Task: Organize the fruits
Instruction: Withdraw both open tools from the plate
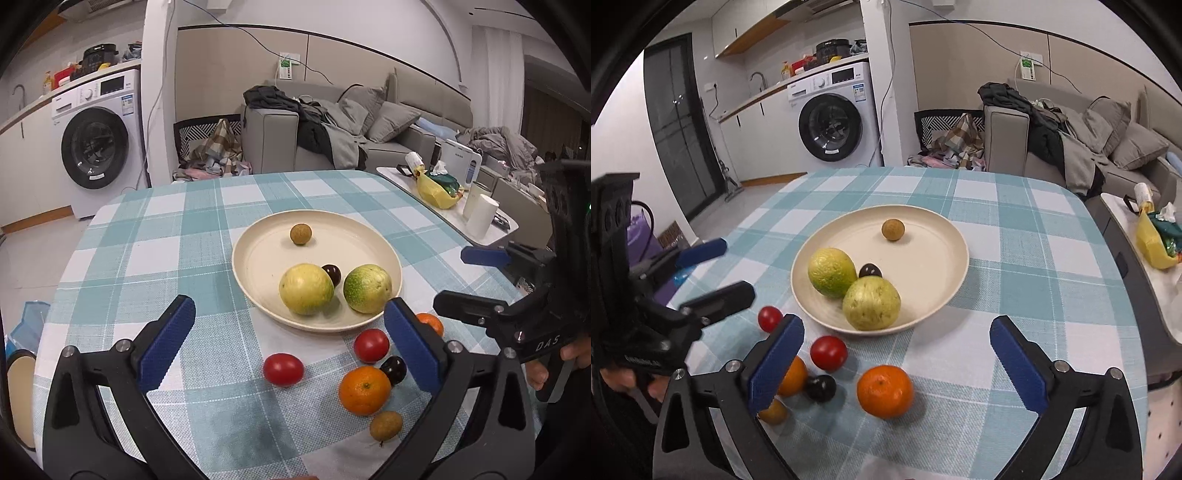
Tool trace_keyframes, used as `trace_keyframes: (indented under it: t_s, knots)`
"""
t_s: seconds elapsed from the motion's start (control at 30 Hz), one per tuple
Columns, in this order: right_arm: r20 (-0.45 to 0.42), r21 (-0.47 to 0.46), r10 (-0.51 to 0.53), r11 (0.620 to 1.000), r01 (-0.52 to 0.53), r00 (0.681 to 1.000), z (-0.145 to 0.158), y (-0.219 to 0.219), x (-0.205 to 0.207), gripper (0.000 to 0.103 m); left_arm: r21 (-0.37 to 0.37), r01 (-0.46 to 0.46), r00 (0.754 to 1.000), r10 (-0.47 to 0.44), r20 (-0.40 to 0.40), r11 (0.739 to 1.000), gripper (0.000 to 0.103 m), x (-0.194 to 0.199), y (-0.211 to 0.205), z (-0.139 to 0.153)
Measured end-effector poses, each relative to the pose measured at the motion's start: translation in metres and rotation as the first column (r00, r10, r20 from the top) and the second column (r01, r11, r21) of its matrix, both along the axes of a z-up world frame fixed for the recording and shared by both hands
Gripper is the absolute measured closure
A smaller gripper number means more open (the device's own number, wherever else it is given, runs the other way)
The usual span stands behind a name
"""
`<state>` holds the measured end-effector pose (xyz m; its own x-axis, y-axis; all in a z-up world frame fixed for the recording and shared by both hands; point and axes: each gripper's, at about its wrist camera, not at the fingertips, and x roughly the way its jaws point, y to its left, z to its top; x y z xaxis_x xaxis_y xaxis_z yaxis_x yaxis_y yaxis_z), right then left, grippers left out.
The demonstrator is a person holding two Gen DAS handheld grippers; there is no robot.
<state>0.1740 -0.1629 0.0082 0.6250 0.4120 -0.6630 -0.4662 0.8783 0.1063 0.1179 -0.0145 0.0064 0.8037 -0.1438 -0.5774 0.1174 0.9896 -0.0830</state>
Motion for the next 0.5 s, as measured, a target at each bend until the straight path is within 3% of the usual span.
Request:
trace_keyframes:
  t_s: [0.13,0.5]
  knots:
    - [-0.016,-0.020,-0.014,1.000,0.014,1.000,-0.007,-0.007,-0.001,0.000,-0.019,-0.010,1.000,0.009,-0.030,1.000,0.001,-0.002,0.007,-0.005]
    - [-0.093,-0.058,-0.005,0.998,-0.001,0.996,-0.027,-0.011,0.005,0.000,0.042,-0.017,0.995,0.022,-0.102,0.999,0.001,0.010,0.007,-0.028]
